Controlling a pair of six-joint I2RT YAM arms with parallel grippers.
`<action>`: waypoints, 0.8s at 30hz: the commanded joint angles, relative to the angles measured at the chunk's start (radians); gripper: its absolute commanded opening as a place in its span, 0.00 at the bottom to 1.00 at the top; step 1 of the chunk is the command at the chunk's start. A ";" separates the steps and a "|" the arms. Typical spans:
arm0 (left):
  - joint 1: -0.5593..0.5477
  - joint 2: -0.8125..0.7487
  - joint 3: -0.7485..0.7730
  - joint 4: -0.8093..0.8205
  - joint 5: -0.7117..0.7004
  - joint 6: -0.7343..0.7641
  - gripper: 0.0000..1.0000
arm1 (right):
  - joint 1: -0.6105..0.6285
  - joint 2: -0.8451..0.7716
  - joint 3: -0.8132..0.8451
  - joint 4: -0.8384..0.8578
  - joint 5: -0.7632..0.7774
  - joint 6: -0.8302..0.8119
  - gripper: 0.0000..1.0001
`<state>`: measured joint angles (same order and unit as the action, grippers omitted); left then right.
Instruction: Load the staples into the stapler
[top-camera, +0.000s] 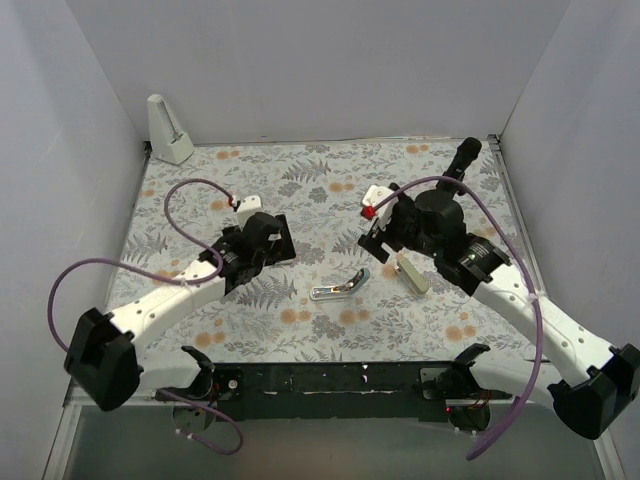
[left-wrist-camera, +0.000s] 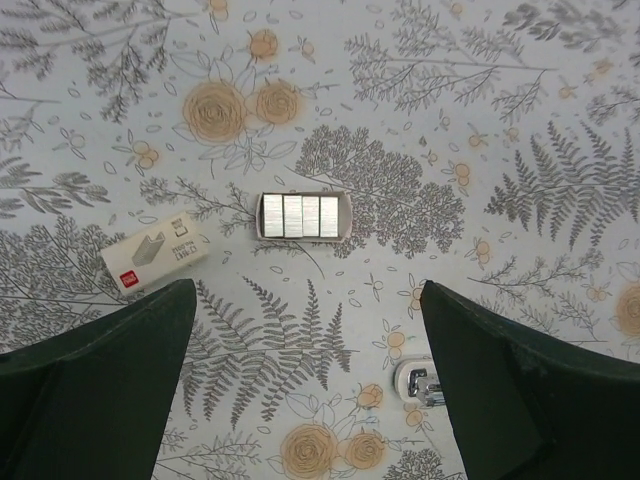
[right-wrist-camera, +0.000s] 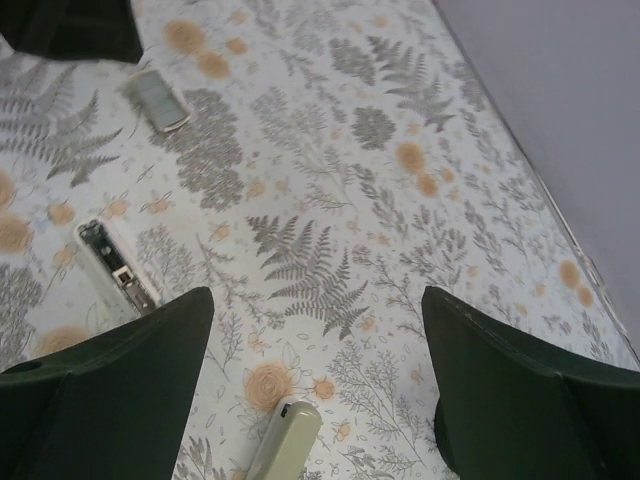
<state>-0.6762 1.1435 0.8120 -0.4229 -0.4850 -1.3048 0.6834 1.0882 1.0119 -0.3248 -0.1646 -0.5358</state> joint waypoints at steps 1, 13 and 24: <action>-0.002 0.174 0.131 -0.177 0.031 -0.135 0.95 | 0.001 -0.099 -0.076 0.153 0.243 0.227 0.94; -0.010 0.513 0.357 -0.318 -0.027 -0.160 0.53 | 0.001 -0.370 -0.415 0.383 0.425 0.445 0.96; -0.005 0.619 0.427 -0.324 -0.056 -0.157 0.38 | 0.001 -0.384 -0.427 0.379 0.479 0.462 0.96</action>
<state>-0.6827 1.7588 1.2060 -0.7349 -0.4999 -1.4559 0.6827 0.7258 0.5858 -0.0139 0.2768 -0.0971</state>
